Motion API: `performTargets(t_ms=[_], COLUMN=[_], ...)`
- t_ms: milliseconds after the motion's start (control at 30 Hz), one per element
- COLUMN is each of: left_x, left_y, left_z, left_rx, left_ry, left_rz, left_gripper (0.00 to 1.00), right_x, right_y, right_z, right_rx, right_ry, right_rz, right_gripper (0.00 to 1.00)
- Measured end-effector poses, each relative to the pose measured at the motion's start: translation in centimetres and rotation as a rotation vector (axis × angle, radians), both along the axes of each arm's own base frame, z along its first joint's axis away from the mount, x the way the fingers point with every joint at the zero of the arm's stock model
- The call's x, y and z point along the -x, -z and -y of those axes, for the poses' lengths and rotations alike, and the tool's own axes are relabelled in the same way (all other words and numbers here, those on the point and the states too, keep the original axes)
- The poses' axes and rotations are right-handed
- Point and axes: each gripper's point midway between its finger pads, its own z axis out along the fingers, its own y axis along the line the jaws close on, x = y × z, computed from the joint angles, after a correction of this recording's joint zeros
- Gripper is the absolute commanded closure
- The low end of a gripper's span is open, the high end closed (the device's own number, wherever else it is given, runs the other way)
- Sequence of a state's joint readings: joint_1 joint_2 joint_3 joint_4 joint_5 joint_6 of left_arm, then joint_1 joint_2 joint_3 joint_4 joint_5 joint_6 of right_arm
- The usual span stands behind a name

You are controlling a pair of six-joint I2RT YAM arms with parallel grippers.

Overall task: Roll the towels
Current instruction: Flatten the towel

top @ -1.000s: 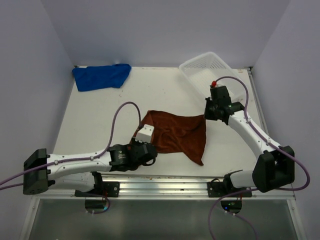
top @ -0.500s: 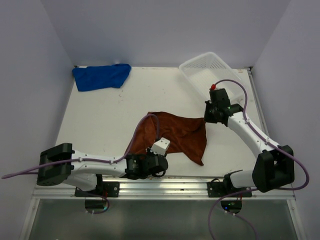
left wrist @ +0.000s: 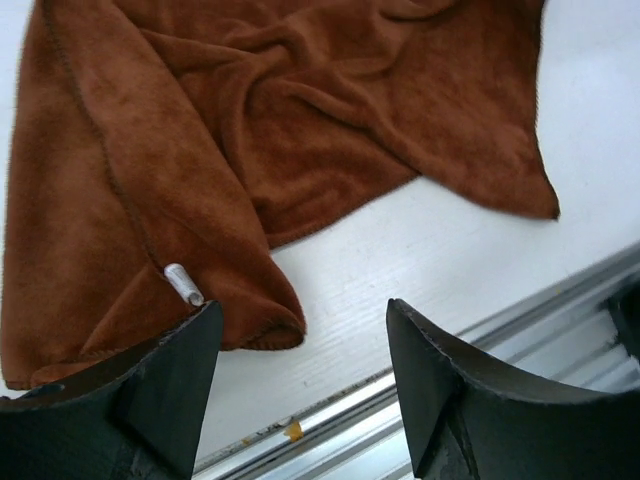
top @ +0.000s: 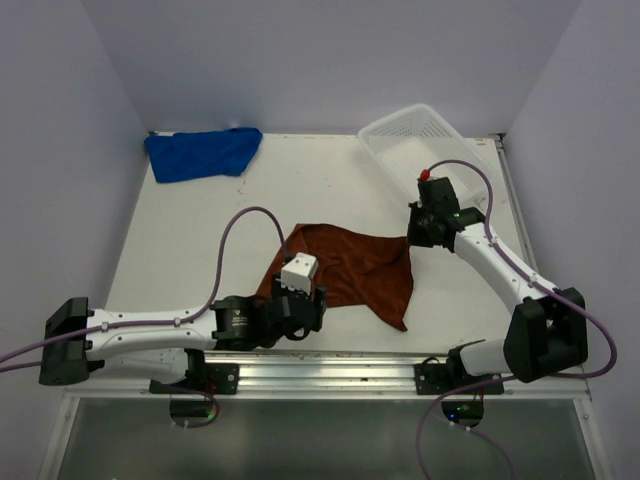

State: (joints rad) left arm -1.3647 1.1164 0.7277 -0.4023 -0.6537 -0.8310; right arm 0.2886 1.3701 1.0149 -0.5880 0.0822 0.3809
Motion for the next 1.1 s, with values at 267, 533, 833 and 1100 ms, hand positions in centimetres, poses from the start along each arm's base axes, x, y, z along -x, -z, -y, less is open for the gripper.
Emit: performTargets(t_ms=[267,533,833,1100], left_x=[-3.0,-2.1,-1.3,-1.1], left_y=[1.0,4.5,5.6,7.0], left_z=[-3.5,-4.1,-3.5,-3.9], left_rx=[0.041,0.037,0.064,0.048], left_ry=[-0.172,-0.176,-0.165,-0.181], left_rz=[-0.091,-0.214,-0.269,-0.288], left_gripper=[0.34,0.45,0.53,0.62], right_x=[0.0,0.0,0.1,0.1], right_y=[0.0,0.0,0.2,0.3], right_z=[0.0,0.0,0.0,0.0], right_rx=[-0.001,0.000,0.002,0.002], right_ry=[-0.001,-0.001,-0.001,-0.001], right_rz=[0.002,0.002,-0.004,-0.004], right_gripper=[1.00,1.00,1.00,1.00])
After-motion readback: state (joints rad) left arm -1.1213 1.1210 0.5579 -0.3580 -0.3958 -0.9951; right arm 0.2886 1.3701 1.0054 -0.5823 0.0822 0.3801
